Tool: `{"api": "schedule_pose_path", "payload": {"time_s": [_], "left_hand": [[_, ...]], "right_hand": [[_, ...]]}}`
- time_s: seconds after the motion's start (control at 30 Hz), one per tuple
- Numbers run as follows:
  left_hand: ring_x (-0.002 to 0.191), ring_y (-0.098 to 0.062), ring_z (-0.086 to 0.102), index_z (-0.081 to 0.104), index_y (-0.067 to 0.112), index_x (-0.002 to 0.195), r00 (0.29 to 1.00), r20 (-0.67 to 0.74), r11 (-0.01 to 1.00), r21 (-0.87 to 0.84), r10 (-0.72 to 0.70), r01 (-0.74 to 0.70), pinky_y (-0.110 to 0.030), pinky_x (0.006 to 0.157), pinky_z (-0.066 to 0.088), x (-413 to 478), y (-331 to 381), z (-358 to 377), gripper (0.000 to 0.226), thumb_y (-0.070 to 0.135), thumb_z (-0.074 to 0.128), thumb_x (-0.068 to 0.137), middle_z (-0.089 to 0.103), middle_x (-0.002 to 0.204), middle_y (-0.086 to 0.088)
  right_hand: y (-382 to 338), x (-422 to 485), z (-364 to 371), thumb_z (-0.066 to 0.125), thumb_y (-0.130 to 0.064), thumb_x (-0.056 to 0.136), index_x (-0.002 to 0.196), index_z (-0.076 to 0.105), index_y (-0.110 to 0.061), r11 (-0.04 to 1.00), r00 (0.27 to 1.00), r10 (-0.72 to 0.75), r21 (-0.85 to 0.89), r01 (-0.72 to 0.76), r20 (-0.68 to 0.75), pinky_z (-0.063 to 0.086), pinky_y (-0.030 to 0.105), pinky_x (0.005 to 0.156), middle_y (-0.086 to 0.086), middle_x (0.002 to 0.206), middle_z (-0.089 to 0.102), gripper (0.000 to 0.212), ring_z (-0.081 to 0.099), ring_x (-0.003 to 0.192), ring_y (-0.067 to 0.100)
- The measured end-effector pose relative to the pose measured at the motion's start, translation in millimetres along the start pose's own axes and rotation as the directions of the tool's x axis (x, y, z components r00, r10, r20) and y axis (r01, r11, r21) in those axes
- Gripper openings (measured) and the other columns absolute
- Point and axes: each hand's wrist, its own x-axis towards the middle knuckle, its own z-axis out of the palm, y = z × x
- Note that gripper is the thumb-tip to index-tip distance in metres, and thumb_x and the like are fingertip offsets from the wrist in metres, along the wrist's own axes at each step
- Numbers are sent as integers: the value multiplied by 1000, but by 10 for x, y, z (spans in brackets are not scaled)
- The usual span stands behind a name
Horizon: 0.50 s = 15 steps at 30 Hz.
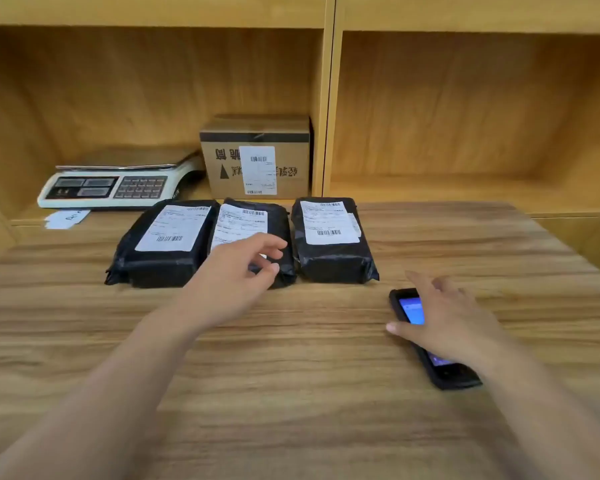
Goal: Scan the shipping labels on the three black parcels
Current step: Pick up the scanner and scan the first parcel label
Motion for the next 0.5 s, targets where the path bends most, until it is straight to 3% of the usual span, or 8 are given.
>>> {"api": "schedule_pose_path", "payload": {"time_s": [0.13,0.33,0.5], "left_hand": [[99,0,64,65,33,122,1000,-5,1000,-5,2,-2,-6,71,44,143,-23,-45,30,18,60,97,71,111,15],[102,1,63,66,31,124,997,-21,997,7,73,-73,-3,72,44,298,-5,-86,32,15,61,97,71,110,15],[102,-1,64,63,33,127,994,-24,993,56,107,-106,-14,74,46,383,-52,-166,33,19,59,97,70,112,17]], "right_hand": [[72,-37,107,56,-82,70,155,11,-40,991,994,94,-99,-88,59,48,46,93,4,148,38,105,39,132,31],[26,-55,108,54,-70,81,158,8,-39,988,991,129,-86,-126,29,48,43,93,6,144,39,95,39,130,30],[-23,-72,164,49,-68,84,158,8,-38,986,988,151,-69,-151,-9,48,40,91,5,142,39,90,38,129,29]]}}
